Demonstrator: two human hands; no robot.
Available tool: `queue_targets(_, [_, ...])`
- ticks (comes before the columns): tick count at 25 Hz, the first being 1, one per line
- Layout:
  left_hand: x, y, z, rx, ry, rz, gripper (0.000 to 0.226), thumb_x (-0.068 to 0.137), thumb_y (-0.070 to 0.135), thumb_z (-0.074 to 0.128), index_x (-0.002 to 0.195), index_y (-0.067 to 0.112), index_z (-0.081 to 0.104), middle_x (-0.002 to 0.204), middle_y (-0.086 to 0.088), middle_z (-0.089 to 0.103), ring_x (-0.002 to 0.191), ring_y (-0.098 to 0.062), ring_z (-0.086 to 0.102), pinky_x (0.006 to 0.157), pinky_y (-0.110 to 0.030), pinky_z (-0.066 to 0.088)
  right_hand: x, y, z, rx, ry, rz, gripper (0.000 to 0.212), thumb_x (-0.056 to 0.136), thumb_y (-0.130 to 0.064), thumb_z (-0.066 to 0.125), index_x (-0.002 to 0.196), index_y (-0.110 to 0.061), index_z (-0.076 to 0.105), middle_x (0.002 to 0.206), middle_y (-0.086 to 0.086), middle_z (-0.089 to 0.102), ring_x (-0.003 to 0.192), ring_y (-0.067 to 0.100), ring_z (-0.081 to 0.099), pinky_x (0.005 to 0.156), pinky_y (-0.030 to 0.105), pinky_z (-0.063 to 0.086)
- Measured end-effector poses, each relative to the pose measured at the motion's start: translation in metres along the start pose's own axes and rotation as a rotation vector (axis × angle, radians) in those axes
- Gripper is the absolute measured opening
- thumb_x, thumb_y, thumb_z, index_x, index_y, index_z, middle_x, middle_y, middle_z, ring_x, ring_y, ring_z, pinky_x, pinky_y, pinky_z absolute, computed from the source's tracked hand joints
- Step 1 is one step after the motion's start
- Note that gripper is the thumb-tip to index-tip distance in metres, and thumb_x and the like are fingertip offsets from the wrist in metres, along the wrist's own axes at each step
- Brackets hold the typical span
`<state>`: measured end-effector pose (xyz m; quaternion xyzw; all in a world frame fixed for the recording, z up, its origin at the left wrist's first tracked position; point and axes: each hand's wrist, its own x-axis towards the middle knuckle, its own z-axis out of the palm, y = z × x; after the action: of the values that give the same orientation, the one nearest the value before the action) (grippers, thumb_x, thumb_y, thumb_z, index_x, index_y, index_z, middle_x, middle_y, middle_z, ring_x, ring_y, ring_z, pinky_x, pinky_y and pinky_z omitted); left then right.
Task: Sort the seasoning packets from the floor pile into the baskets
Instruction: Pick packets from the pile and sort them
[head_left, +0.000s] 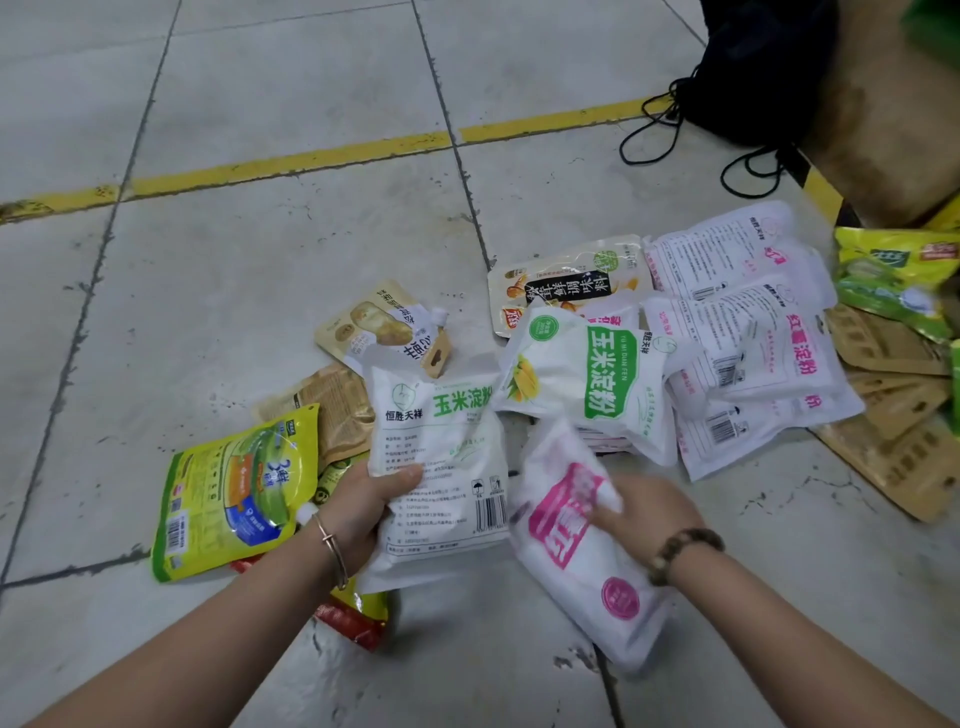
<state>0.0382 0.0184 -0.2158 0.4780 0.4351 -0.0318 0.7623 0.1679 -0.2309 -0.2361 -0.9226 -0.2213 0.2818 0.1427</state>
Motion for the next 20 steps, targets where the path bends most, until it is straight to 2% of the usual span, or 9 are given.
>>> queue_targets(2, [0.004, 0.005, 0.009, -0.012, -0.035, 0.009, 0.018, 0.086, -0.007, 0.051, 0.097, 0.001, 0.063, 0.084, -0.016, 0.072, 0.071, -0.027, 0.07, 0.064, -0.04, 0.059, -0.008, 0.019, -0.01, 0.315, 0.105, 0.125, 0.017, 0.08, -0.036, 0.069, 0.088, -0.022, 0.064, 0.087, -0.004, 0.068, 0.079, 0.016, 0.062, 0.071, 0.031, 0.05])
queue_targets(4, [0.007, 0.009, 0.024, -0.029, -0.091, 0.015, 0.02, 0.084, -0.008, 0.051, 0.096, 0.001, 0.063, 0.085, -0.017, 0.072, 0.071, -0.028, 0.07, 0.064, -0.041, 0.059, -0.014, 0.023, -0.018, 0.555, 0.188, 0.21, 0.013, 0.078, -0.024, 0.072, 0.081, -0.019, 0.061, 0.081, -0.005, 0.066, 0.076, 0.015, 0.062, 0.063, 0.029, 0.048])
queue_targets(6, [0.009, 0.011, 0.041, -0.031, -0.145, 0.036, 0.023, 0.076, -0.007, 0.055, 0.095, 0.002, 0.065, 0.087, -0.017, 0.072, 0.073, -0.029, 0.071, 0.062, -0.04, 0.059, -0.018, 0.025, -0.026, 0.779, 0.239, 0.289, 0.02, 0.077, -0.014, 0.073, 0.084, -0.016, 0.054, 0.081, -0.003, 0.063, 0.075, 0.015, 0.062, 0.055, 0.025, 0.044])
queue_targets(9, [0.015, 0.013, 0.066, -0.007, -0.243, 0.035, 0.03, 0.065, 0.0, 0.059, 0.094, 0.002, 0.066, 0.089, -0.02, 0.072, 0.075, -0.032, 0.07, 0.058, -0.037, 0.058, -0.029, 0.042, -0.041, 1.034, 0.246, 0.362, 0.038, 0.078, -0.001, 0.07, 0.104, -0.021, 0.051, 0.093, -0.001, 0.065, 0.08, 0.015, 0.066, 0.059, 0.024, 0.05])
queue_targets(10, [0.016, 0.014, 0.074, 0.005, -0.27, 0.018, 0.032, 0.064, 0.002, 0.06, 0.095, 0.0, 0.065, 0.089, -0.021, 0.071, 0.074, -0.033, 0.07, 0.056, -0.037, 0.057, -0.034, 0.049, -0.045, 1.093, 0.244, 0.373, 0.038, 0.078, 0.002, 0.068, 0.105, -0.021, 0.054, 0.095, -0.001, 0.068, 0.081, 0.017, 0.068, 0.061, 0.026, 0.053])
queue_targets(12, [0.018, 0.015, 0.089, 0.046, -0.307, 0.009, 0.036, 0.065, 0.004, 0.061, 0.101, -0.002, 0.063, 0.091, -0.022, 0.071, 0.074, -0.033, 0.07, 0.056, -0.037, 0.057, -0.047, 0.056, -0.049, 1.161, 0.3, 0.404, 0.029, 0.078, 0.006, 0.066, 0.093, -0.02, 0.064, 0.084, -0.002, 0.074, 0.075, 0.017, 0.071, 0.059, 0.026, 0.055])
queue_targets(15, [0.016, 0.02, 0.11, 0.096, -0.371, 0.068, 0.04, 0.067, 0.005, 0.06, 0.106, -0.001, 0.06, 0.092, -0.02, 0.071, 0.075, -0.031, 0.07, 0.059, -0.038, 0.058, -0.066, 0.061, -0.057, 1.247, 0.508, 0.517, 0.022, 0.078, 0.004, 0.066, 0.081, -0.018, 0.068, 0.074, 0.0, 0.073, 0.065, 0.018, 0.07, 0.057, 0.029, 0.054])
queue_targets(18, [0.006, 0.021, 0.133, 0.095, -0.443, 0.145, 0.037, 0.069, 0.005, 0.058, 0.106, 0.006, 0.061, 0.092, -0.013, 0.073, 0.076, -0.027, 0.071, 0.056, -0.033, 0.057, -0.09, 0.068, -0.076, 1.364, 0.674, 0.562, 0.016, 0.081, 0.001, 0.064, 0.085, -0.014, 0.069, 0.075, 0.002, 0.073, 0.065, 0.019, 0.07, 0.055, 0.027, 0.053])
queue_targets(20, [-0.005, 0.022, 0.15, 0.094, -0.488, 0.172, 0.038, 0.069, 0.006, 0.059, 0.106, 0.009, 0.062, 0.094, -0.013, 0.073, 0.079, -0.028, 0.071, 0.056, -0.033, 0.056, -0.112, 0.07, -0.094, 1.396, 0.771, 0.516, 0.016, 0.082, 0.0, 0.064, 0.088, -0.014, 0.069, 0.075, 0.001, 0.074, 0.065, 0.018, 0.07, 0.05, 0.025, 0.052])
